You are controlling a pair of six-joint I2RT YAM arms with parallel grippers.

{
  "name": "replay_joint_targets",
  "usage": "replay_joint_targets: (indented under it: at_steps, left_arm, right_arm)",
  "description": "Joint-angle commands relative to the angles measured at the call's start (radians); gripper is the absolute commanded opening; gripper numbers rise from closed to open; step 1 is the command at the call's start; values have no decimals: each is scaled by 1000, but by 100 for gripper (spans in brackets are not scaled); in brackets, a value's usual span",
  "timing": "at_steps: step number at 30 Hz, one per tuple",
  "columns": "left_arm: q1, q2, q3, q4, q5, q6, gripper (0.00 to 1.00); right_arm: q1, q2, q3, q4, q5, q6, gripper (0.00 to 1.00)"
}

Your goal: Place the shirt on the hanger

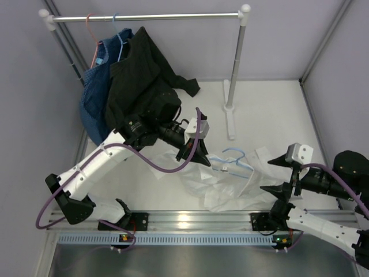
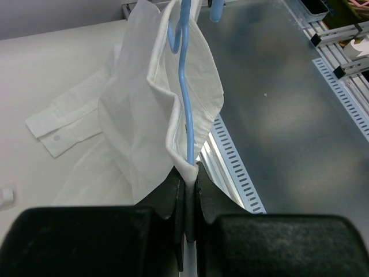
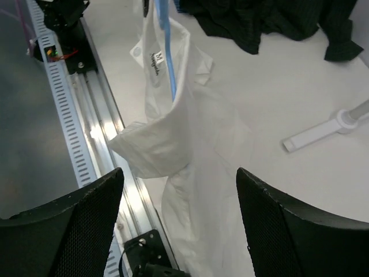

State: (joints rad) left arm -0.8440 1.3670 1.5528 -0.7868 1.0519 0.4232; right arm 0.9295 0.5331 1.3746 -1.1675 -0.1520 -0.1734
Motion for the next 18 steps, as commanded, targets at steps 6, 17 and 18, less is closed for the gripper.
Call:
replay_joint_targets:
  at_steps: [6,17,18]
  left_arm:
    - [3,-51,59,3,146,43,0]
    - [3,-81,24,3,142,42,0]
    - [3,-83,21,3,138,42,0]
  right_arm:
    - [26,100,-78,61,-204,-75,67]
    - [28,47,-187,410,-150,-38,63]
    - [28,50,-189,413,-143,-35,62]
